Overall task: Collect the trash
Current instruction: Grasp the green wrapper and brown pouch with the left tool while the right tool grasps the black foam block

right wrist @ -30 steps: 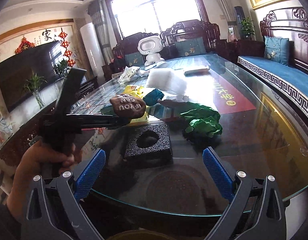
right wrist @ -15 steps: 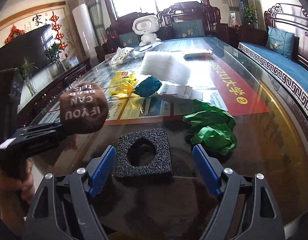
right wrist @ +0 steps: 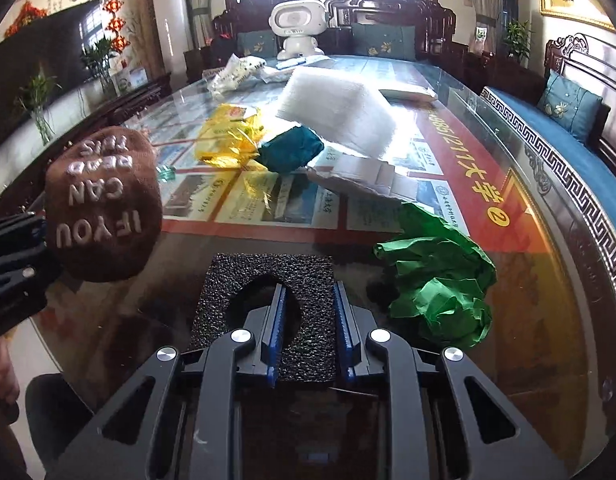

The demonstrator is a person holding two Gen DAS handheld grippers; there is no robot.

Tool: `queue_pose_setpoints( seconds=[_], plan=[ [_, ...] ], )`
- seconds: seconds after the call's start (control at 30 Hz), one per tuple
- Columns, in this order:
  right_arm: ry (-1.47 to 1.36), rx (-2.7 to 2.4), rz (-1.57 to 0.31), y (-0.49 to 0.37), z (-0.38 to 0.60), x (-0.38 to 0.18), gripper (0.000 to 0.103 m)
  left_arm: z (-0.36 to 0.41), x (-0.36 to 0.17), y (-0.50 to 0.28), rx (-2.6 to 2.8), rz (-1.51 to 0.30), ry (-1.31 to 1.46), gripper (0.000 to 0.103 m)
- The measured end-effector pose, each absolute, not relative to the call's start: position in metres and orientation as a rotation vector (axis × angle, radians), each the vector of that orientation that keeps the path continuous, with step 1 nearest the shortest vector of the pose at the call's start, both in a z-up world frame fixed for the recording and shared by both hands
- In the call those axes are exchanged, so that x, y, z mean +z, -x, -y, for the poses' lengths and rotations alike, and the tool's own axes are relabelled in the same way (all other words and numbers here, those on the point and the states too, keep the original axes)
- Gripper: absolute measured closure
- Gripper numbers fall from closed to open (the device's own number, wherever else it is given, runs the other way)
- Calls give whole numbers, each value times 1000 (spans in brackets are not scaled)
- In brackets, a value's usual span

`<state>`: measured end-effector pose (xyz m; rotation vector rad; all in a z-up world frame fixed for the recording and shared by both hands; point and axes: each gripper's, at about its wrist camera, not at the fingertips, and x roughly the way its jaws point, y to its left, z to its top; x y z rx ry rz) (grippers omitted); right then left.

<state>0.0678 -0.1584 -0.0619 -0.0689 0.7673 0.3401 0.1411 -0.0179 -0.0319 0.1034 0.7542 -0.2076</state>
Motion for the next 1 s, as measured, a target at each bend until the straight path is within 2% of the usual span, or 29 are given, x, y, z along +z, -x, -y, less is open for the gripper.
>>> queue_pose_setpoints(
  seconds=[0.27, 0.47, 1.0],
  plan=[
    [35, 340, -686, -53, 169, -29, 80, 27, -16, -141, -124, -708, -224, 81],
    [35, 352, -679, -37, 170, -25, 80, 34, -13, -141, -50, -701, -316, 81],
    [53, 364, -633, 38, 178, -11, 80, 21, -8, -78, -174, -734, -123, 81]
  ],
)
